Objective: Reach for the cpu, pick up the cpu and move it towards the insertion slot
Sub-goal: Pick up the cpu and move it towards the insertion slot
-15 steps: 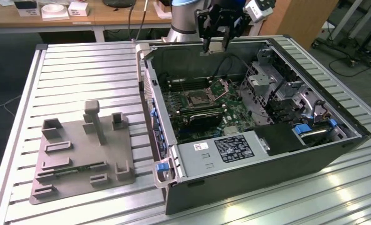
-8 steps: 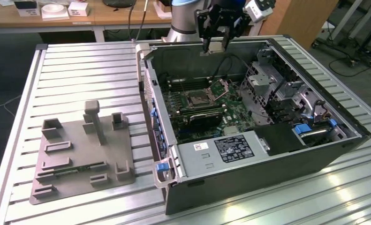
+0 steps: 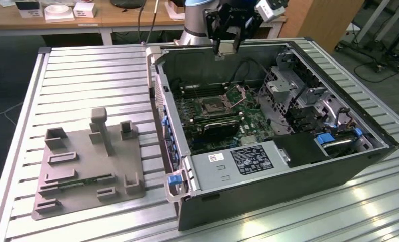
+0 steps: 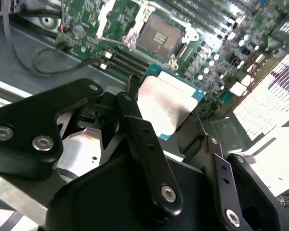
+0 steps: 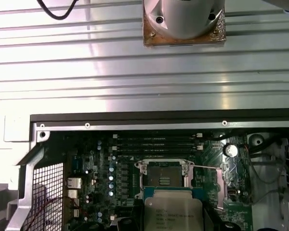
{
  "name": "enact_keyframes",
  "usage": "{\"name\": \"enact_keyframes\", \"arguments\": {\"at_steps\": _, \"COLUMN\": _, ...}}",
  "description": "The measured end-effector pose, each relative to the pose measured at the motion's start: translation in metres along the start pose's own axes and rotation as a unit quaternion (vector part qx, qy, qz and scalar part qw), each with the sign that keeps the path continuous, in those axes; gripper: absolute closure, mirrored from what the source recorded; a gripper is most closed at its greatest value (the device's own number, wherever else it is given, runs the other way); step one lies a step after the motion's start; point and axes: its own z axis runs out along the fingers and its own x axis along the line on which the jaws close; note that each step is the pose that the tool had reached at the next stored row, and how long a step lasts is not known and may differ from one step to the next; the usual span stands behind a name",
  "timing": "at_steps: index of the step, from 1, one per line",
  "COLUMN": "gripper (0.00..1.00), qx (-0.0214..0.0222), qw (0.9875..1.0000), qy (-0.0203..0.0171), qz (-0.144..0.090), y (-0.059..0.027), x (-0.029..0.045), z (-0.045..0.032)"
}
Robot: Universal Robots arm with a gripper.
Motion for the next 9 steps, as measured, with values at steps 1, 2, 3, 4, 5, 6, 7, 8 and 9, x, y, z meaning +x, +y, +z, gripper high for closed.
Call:
{"name": "enact_keyframes", "arguments": {"at_steps": 1, "gripper": 0.45, "qx": 0.0000, "qw": 1.0000, "qy": 0.0000, "qz": 0.000, "y": 0.0020, "x": 0.0015, "z": 0.0004}}
{"name": "enact_keyframes", "arguments": {"at_steps": 2, "gripper": 0.45, "qx": 0.0001, "qw": 1.0000, "qy": 0.0001, "qz": 0.000, "y": 0.0032, "x": 0.0034, "z": 0.0006}}
{"name": "enact_keyframes", "arguments": {"at_steps": 3, "gripper": 0.45, "qx": 0.0000, "qw": 1.0000, "qy": 0.0000, "qz": 0.000, "y": 0.0036, "x": 0.0055, "z": 0.0009}}
{"name": "enact_keyframes", "arguments": {"at_steps": 4, "gripper": 0.45, "qx": -0.0001, "qw": 1.0000, "qy": 0.0000, "qz": 0.000, "y": 0.0040, "x": 0.0074, "z": 0.0012}}
{"name": "enact_keyframes", "arguments": {"at_steps": 5, "gripper": 0.45, "qx": -0.0001, "qw": 1.0000, "qy": 0.0000, "qz": 0.000, "y": 0.0051, "x": 0.0085, "z": 0.0017}}
{"name": "enact_keyframes", "arguments": {"at_steps": 6, "gripper": 0.45, "qx": 0.0000, "qw": 1.0000, "qy": 0.0001, "qz": 0.000, "y": 0.0074, "x": 0.0093, "z": 0.0023}}
{"name": "enact_keyframes", "arguments": {"at_steps": 7, "gripper": 0.45, "qx": 0.0000, "qw": 1.0000, "qy": 0.0001, "qz": 0.000, "y": 0.0091, "x": 0.0096, "z": 0.0029}}
{"name": "enact_keyframes", "arguments": {"at_steps": 8, "gripper": 0.45, "qx": 0.0000, "qw": 1.0000, "qy": 0.0001, "qz": 0.000, "y": 0.0111, "x": 0.0096, "z": 0.0035}}
{"name": "enact_keyframes", "arguments": {"at_steps": 9, "gripper": 0.45, "qx": -0.0001, "qw": 1.0000, "qy": 0.0000, "qz": 0.000, "y": 0.0117, "x": 0.0096, "z": 0.0038}}
